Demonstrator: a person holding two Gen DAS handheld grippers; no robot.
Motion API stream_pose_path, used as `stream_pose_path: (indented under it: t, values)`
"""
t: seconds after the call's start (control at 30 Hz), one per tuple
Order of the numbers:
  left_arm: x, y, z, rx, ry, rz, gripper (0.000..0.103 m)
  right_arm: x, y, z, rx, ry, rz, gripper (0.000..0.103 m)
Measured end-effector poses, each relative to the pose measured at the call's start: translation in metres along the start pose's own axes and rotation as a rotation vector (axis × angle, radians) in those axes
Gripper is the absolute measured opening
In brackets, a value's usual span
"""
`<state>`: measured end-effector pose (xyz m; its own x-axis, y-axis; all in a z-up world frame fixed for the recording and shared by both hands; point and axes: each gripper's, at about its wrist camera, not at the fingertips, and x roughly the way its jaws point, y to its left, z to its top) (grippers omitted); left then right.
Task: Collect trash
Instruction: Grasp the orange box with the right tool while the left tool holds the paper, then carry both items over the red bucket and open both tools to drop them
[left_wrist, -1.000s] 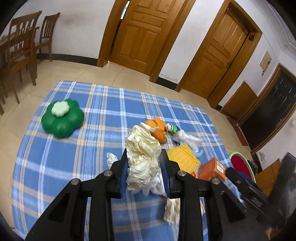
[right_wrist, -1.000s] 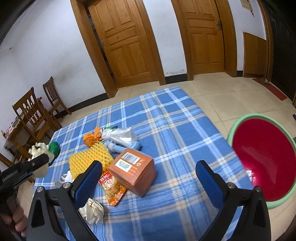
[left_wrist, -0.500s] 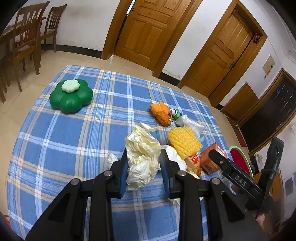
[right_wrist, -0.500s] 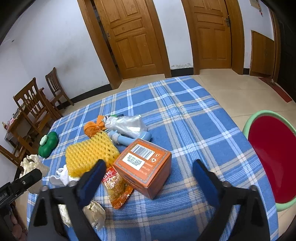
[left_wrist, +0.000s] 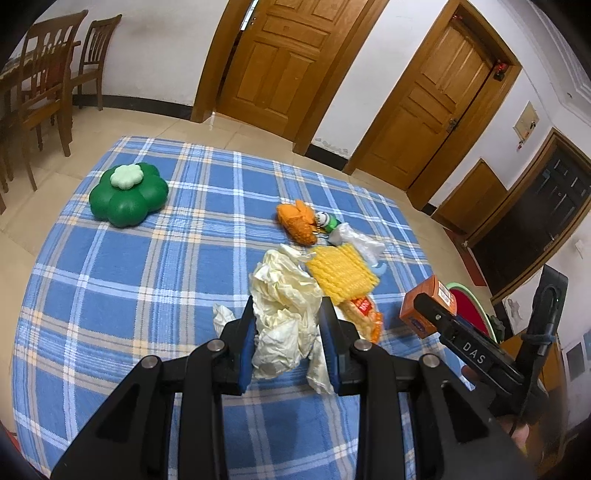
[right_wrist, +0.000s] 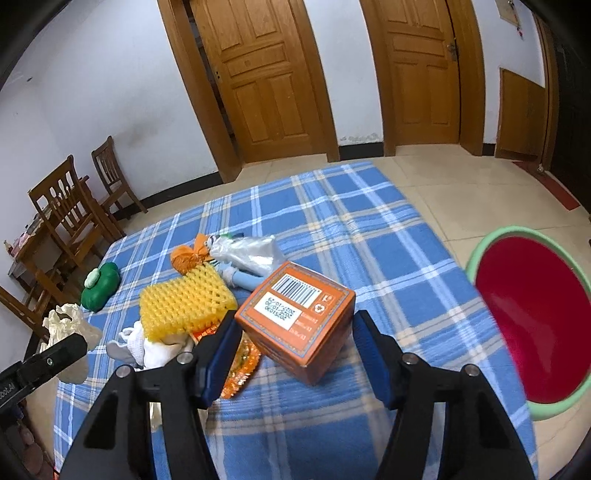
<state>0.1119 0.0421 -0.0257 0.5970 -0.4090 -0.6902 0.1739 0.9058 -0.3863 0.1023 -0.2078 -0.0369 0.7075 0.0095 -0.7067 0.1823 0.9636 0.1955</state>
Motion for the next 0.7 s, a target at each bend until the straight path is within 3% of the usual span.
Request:
stream_pose_path:
  t: [0.7]
  values:
    - [-0.004, -0.072, -0.014, 0.093, 0.042, -0.091, 0.031, -0.077, -0.085, 0.000, 0.102, -0.106, -0.146, 0.065]
